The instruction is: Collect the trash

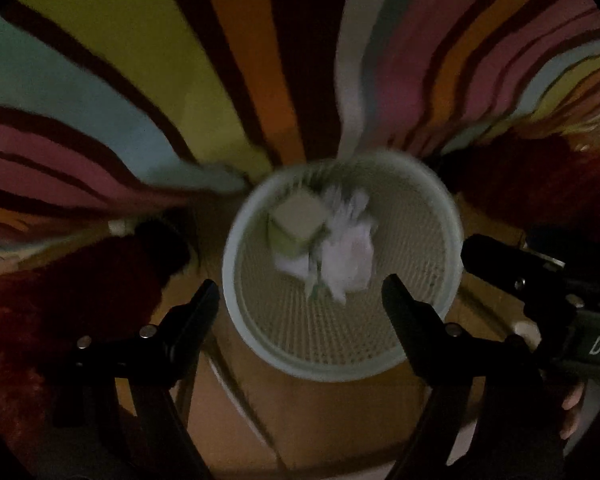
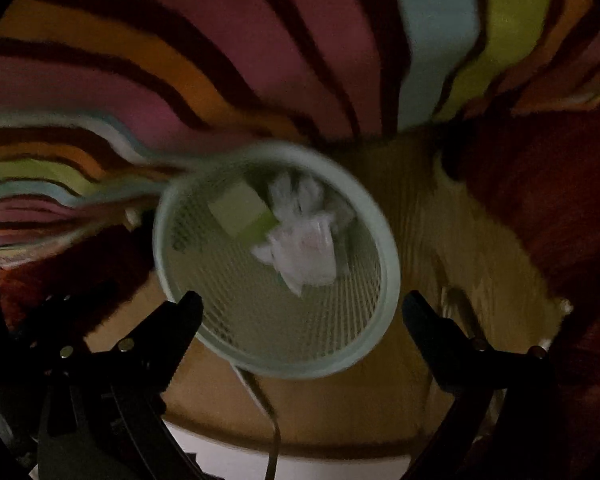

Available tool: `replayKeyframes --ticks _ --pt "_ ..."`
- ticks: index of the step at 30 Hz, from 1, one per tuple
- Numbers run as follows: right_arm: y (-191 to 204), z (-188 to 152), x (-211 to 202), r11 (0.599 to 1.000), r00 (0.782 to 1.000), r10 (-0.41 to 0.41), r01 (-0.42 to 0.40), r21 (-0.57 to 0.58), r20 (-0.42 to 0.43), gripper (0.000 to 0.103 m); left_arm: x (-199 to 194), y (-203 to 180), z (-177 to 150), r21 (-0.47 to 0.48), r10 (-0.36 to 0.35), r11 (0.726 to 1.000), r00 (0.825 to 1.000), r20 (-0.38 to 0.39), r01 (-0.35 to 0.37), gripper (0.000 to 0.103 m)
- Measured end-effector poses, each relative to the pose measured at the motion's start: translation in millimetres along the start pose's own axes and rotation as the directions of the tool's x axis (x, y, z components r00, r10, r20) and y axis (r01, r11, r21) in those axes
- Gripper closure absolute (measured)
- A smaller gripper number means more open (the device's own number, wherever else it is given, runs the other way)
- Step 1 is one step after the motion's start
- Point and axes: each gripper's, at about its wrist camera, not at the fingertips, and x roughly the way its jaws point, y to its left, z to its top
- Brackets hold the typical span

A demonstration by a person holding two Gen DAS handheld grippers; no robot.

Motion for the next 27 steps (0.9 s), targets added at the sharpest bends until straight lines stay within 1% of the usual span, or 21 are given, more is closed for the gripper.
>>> replayKeyframes --ticks 1,2,3,5,7,8,9,10,11,12,14,15,16,20,24,27 --pt "1.4 -1.7 -7.0 1.000 1.000 0.005 -0.005 -0.008 0.028 0.008 -7.3 -0.7 -1.4 0.003 -0.003 1.000 1.000 0.026 0.003 0.022" --pt "5.9 -7.3 -26.1 0.999 0.995 0.012 -0.009 -0.037 0.099 0.008 -15.5 -2.3 -2.4 0.006 -0.008 1.000 0.998 0.056 0.008 0.022" --pt "5.0 -8.8 -28.3 0.999 0.994 0.013 -0.009 -0.042 0.108 0.008 -28.6 -3.6 -5.7 0.011 -0.013 1.000 0.995 0.102 0.012 0.022" --pt "10.3 -15.1 -44.8 0.997 0.985 0.017 -0.004 -0.075 0.173 0.008 -44.4 -3.4 -8.5 0.010 -0.016 1.000 0.987 0.158 0.015 0.022" --pt "17.9 -25.2 -67.3 0.993 0.966 0.018 0.012 -0.116 0.257 0.008 -64.3 -3.3 -13.0 0.000 -0.021 1.000 0.974 0.226 0.021 0.022" --pt "20.4 -34.2 -81.0 0.990 0.951 0.026 0.017 -0.138 0.307 0.008 -74.5 -1.6 -16.5 -0.007 -0.022 1.000 0.965 0.262 0.025 0.022" --pt "21.8 -34.6 -82.2 0.990 0.949 0.027 0.018 -0.140 0.313 0.008 -80.3 1.7 -17.3 -0.012 -0.022 1.000 0.959 0.282 0.027 0.022" --pt "23.9 -38.4 -90.7 0.989 0.939 0.030 0.023 -0.149 0.343 0.008 -88.2 3.2 -20.8 -0.019 -0.024 0.999 0.951 0.310 0.031 0.022" --pt "23.8 -41.6 -95.1 0.988 0.933 0.032 0.025 -0.153 0.358 0.008 -96.5 4.7 -24.7 -0.025 -0.023 0.999 0.940 0.340 0.034 0.022" --pt "23.4 -50.3 -106.7 0.987 0.917 0.044 0.022 -0.160 0.396 0.008 -100.6 4.7 -29.1 -0.028 -0.022 0.999 0.934 0.357 0.034 0.022" --pt "21.0 -51.3 -112.0 0.986 0.911 0.047 0.022 -0.164 0.409 0.008 -110.1 5.9 -35.3 -0.034 -0.013 0.999 0.919 0.394 0.029 0.022" --pt "20.7 -57.3 -119.8 0.985 0.900 0.049 0.029 -0.171 0.434 0.008 -114.8 6.1 -37.8 -0.032 -0.018 0.999 0.912 0.411 0.034 0.022" --pt "20.1 -53.8 -121.1 0.984 0.898 0.048 0.032 -0.173 0.438 0.008 -118.8 6.1 -40.0 -0.029 -0.027 0.999 0.906 0.423 0.043 0.022" --pt "36.4 -50.8 -142.1 0.981 0.882 0.038 0.056 -0.183 0.470 0.008 -135.4 3.6 -49.9 -0.021 -0.049 0.998 0.879 0.474 0.067 0.022" --pt "41.3 -57.5 -150.4 0.978 0.866 0.033 0.073 -0.193 0.499 0.008 -144.9 -3.0 -59.1 -0.015 -0.019 0.999 0.867 0.498 0.030 0.022" --pt "41.5 -61.9 -156.6 0.976 0.851 0.025 0.092 -0.197 0.524 0.008 -151.6 -4.1 -64.4 -0.018 -0.008 1.000 0.863 0.505 0.020 0.022"
